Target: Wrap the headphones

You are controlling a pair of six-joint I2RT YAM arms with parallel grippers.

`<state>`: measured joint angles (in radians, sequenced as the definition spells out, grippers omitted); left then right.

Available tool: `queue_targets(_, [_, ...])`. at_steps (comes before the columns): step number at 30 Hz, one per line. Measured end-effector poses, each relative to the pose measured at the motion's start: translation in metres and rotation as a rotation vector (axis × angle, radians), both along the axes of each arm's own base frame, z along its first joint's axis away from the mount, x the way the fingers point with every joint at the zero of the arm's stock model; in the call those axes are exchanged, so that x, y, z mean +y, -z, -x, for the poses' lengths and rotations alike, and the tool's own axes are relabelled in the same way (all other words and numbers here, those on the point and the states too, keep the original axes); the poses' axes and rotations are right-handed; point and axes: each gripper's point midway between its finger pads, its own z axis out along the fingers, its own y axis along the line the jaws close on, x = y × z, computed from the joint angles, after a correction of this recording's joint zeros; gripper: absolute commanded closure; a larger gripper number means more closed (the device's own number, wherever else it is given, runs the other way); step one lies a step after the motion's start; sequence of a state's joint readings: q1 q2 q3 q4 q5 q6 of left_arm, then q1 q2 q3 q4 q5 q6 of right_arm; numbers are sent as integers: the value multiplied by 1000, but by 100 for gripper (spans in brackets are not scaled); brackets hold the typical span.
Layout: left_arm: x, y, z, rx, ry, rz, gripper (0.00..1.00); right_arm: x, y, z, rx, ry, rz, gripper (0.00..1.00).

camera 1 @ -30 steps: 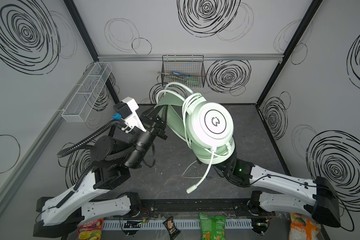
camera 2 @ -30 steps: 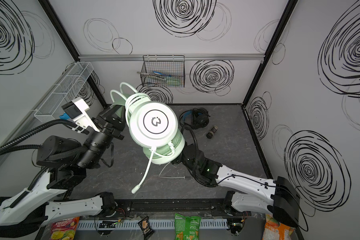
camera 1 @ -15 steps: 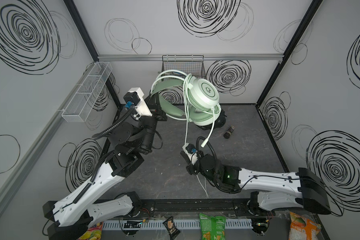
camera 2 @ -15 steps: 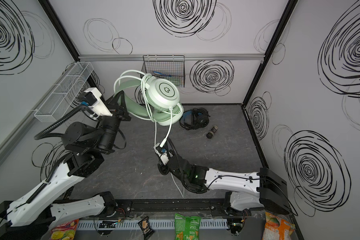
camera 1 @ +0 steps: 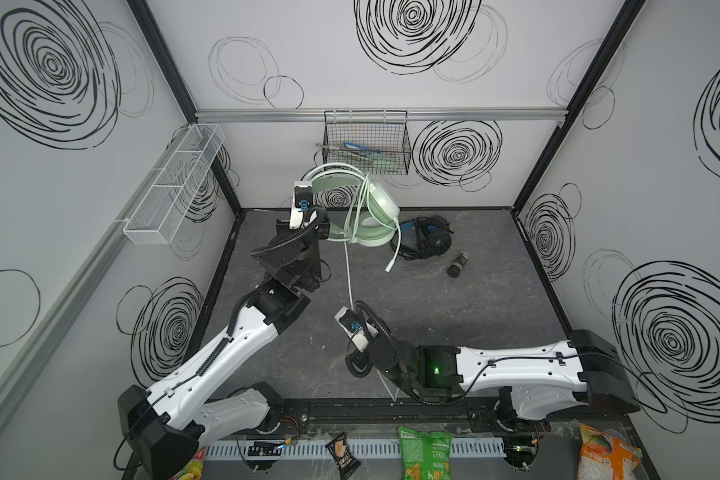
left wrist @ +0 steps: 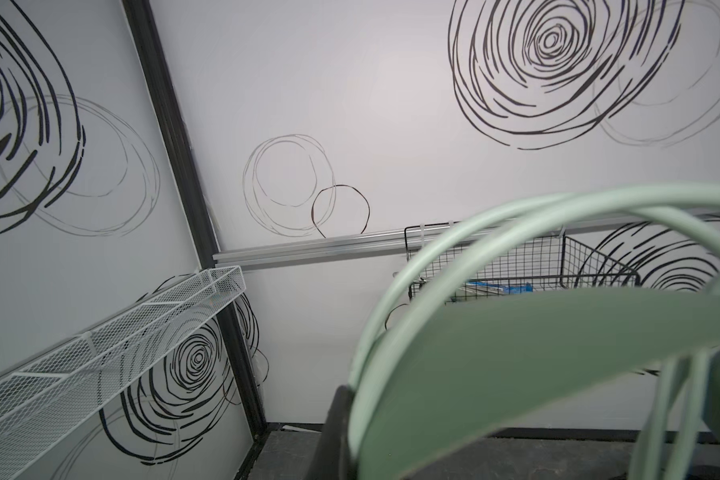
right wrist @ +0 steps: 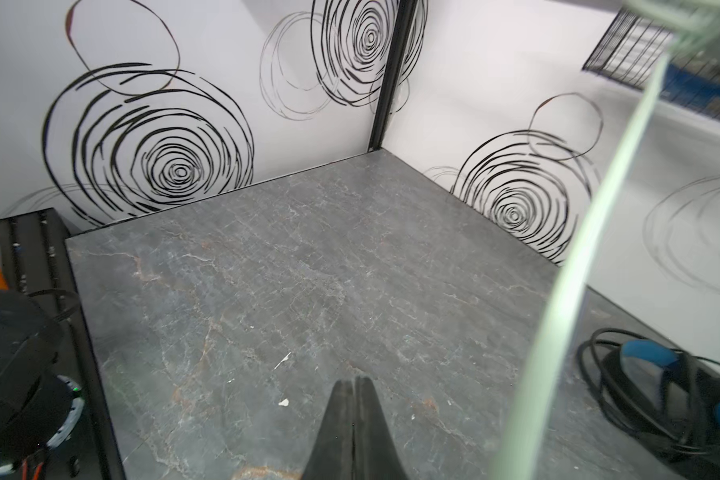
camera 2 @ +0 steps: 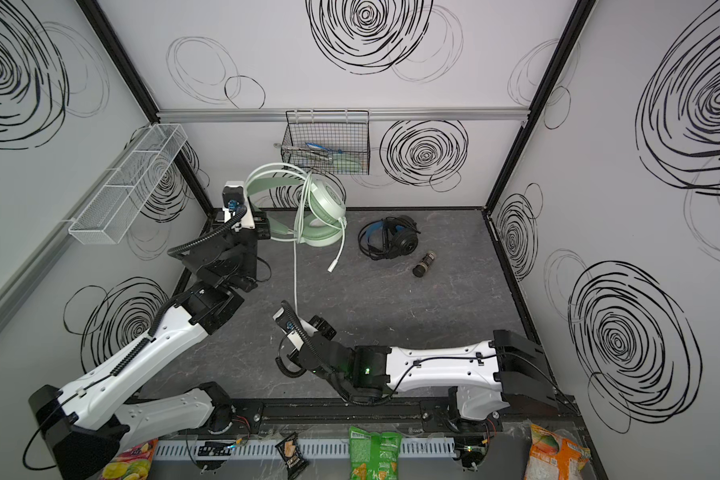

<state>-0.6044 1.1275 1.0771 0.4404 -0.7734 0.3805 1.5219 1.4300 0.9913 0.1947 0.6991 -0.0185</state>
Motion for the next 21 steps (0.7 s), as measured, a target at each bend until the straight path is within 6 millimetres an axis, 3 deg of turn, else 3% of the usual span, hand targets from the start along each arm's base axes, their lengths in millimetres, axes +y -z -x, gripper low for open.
queue_targets(5, [5, 17, -7, 42, -37, -81, 100, -6, -23, 0, -51, 47, 15, 94])
queue_targets(15, [11, 36, -2, 83, -75, -178, 100, -57, -86, -5, -148, 95, -25, 88])
queue_targets(21, [-1, 40, 12, 112, -39, -302, 100, -72, -94, -18, -214, 129, 48, 88])
